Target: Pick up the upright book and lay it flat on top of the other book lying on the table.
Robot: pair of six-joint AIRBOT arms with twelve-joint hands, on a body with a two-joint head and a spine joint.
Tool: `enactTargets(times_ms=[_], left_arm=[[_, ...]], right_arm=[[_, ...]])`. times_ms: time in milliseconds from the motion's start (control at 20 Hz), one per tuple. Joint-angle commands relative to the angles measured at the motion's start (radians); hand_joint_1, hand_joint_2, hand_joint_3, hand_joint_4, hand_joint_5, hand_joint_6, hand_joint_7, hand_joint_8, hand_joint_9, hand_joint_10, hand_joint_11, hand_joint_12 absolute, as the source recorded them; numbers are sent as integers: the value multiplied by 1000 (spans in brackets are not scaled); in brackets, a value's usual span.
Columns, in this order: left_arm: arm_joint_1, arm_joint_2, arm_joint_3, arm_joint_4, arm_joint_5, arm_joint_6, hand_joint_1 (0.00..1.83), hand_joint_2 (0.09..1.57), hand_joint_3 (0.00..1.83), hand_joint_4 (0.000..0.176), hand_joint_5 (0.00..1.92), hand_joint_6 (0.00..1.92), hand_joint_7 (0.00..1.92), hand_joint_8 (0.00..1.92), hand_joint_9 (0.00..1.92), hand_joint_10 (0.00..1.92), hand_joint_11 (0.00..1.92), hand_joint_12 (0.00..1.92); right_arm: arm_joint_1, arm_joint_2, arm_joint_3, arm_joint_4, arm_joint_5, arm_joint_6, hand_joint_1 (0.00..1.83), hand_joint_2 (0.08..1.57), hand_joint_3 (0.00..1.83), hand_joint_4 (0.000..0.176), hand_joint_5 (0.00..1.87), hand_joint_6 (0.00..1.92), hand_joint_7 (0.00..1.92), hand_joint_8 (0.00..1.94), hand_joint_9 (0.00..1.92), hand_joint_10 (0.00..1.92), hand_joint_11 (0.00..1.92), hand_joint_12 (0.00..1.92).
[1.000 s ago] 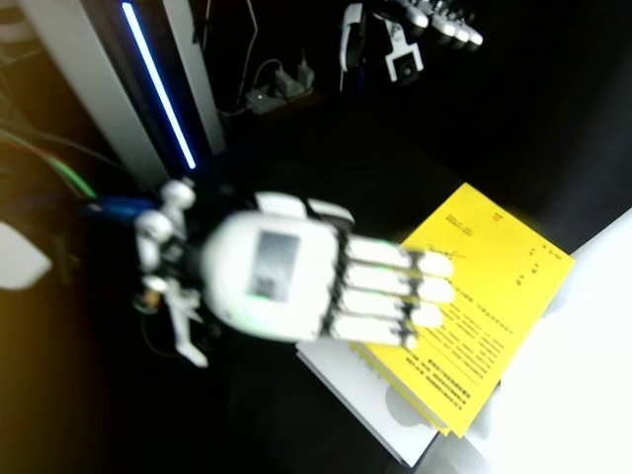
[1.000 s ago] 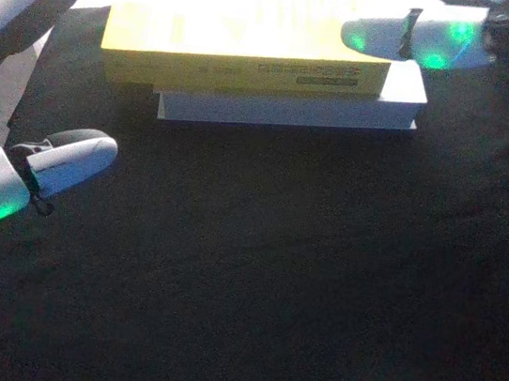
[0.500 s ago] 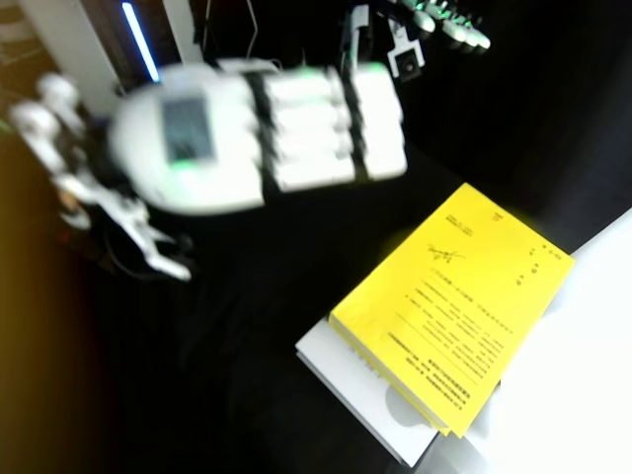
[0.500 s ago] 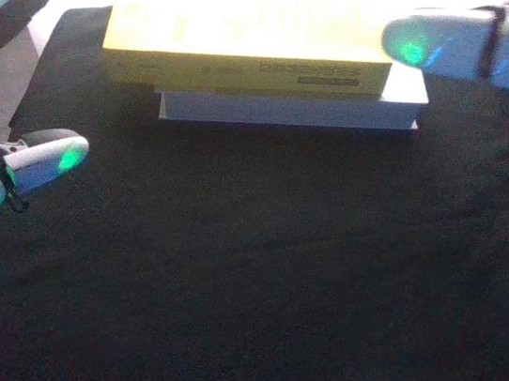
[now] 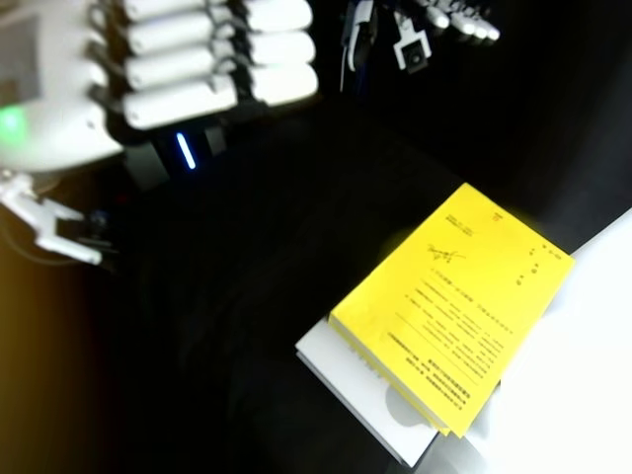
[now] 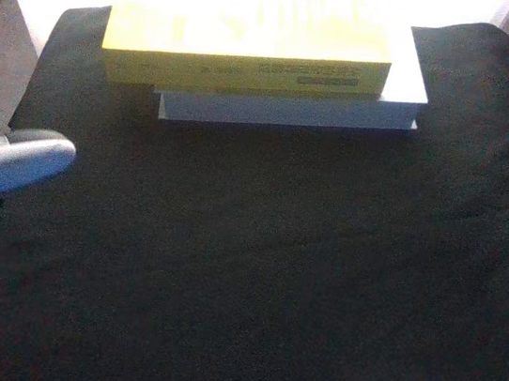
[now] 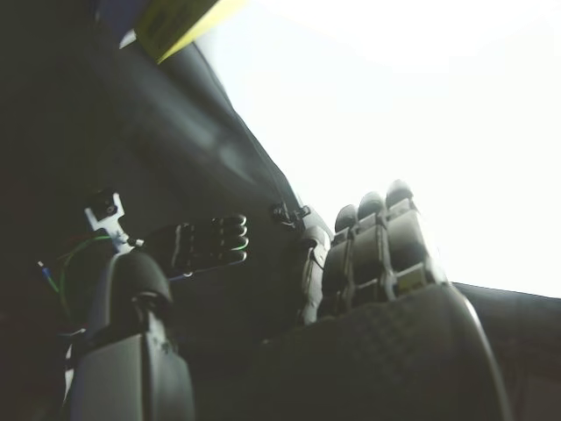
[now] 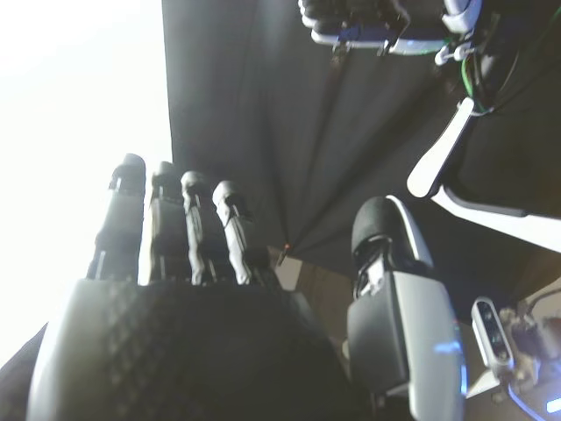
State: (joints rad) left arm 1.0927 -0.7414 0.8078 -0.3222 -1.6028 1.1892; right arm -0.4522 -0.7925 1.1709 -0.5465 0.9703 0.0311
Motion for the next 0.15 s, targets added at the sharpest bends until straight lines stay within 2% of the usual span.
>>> enactTargets(times_ms=[0, 50, 100], left_arm=[[-1, 13, -2, 8, -129, 0, 431, 1016, 0, 142, 0, 0, 0, 0, 0, 0, 0, 0], [-2, 23, -5, 11, -129, 0, 428, 1025, 3, 161, 0, 0, 0, 0, 0, 0, 0, 0], [-2, 29, -5, 14, -129, 0, 418, 1051, 13, 173, 0, 0, 0, 0, 0, 0, 0, 0]], right_arm=[[3, 8, -3, 92, 116, -1, 166, 1186, 0, 48, 0, 0, 0, 0, 0, 0, 0, 0], [-12, 17, -3, 127, 137, -15, 168, 1189, 0, 55, 0, 0, 0, 0, 0, 0, 0, 0], [-28, 25, -3, 163, 163, -29, 108, 1174, 0, 64, 0, 0, 0, 0, 0, 0, 0, 0]])
